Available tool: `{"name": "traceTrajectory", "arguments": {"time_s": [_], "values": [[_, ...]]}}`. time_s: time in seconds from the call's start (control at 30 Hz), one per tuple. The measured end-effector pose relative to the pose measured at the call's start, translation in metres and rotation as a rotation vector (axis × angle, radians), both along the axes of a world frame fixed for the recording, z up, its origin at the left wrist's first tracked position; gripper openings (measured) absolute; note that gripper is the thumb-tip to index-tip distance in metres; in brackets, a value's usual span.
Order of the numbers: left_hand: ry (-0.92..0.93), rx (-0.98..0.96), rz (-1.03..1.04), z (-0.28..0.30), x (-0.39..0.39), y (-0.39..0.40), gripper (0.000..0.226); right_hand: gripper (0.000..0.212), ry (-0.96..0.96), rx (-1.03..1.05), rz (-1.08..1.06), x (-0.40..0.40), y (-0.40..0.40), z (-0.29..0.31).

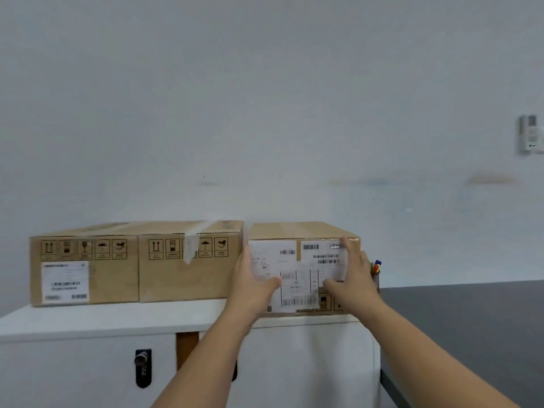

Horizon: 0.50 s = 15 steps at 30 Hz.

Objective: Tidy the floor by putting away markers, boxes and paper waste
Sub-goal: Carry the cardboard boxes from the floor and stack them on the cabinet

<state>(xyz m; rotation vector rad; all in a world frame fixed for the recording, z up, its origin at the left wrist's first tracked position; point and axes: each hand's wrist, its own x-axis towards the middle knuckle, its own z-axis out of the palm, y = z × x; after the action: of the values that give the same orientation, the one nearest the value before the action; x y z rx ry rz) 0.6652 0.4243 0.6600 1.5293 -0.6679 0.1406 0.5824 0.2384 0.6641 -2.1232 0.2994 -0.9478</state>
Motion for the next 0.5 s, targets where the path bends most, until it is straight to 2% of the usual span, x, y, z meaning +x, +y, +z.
{"name": "traceTrajectory", "arguments": {"time_s": [0.07,0.17,0.23,0.37,0.5], "values": [[-0.075,0.186,0.148,-0.015,0.006,-0.007,0.098,0.104,0.050,-0.010,0.058,0.016,-0.005,-0.017],[-0.218,0.515,0.374,-0.041,0.021,-0.006,0.095,0.112,0.163,-0.012,0.106,0.033,-0.009,-0.039],[-0.241,0.697,0.427,-0.050,0.032,-0.003,0.092,0.110,0.191,-0.032,0.109,0.043,-0.012,-0.046],[-0.261,0.955,0.491,-0.051,0.046,0.003,0.086,0.112,0.229,-0.087,0.071,0.064,-0.018,-0.045],[-0.216,1.066,0.512,-0.054,0.063,0.004,0.083,0.109,0.359,-0.109,0.029,0.083,-0.024,-0.048]]}}
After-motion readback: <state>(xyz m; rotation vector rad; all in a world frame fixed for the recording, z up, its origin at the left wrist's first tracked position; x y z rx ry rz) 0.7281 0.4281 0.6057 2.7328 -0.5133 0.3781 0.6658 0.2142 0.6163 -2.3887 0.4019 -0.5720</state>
